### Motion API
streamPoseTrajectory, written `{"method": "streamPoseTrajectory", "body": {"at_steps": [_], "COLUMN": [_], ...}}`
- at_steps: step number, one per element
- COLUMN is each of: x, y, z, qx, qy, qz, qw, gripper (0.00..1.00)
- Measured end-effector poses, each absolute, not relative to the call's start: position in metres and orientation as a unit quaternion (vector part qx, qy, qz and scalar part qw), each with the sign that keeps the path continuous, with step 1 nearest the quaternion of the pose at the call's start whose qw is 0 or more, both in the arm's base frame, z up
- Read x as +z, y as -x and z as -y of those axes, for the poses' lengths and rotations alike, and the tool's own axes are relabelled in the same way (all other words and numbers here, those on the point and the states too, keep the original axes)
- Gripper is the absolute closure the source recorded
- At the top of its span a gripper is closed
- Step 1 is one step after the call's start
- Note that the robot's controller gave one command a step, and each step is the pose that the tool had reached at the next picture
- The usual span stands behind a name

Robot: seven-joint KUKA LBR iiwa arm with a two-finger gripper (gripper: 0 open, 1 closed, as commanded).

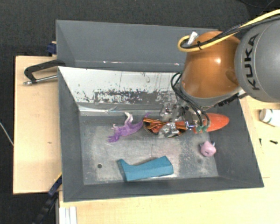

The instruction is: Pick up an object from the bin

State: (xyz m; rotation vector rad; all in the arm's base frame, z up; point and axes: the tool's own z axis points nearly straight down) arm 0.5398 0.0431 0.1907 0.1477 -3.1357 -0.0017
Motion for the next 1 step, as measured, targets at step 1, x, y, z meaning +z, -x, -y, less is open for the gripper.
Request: {"method": "streamPoseTrajectory", "body": {"at_steps": [1], "x": [0.2028], "y": [-0.5353], "z": [-0.0428], "qx": [-0.001], "qy": [-0.049], "qz": [0.999], "qw": [0.000], "gripper": [1.00]}}
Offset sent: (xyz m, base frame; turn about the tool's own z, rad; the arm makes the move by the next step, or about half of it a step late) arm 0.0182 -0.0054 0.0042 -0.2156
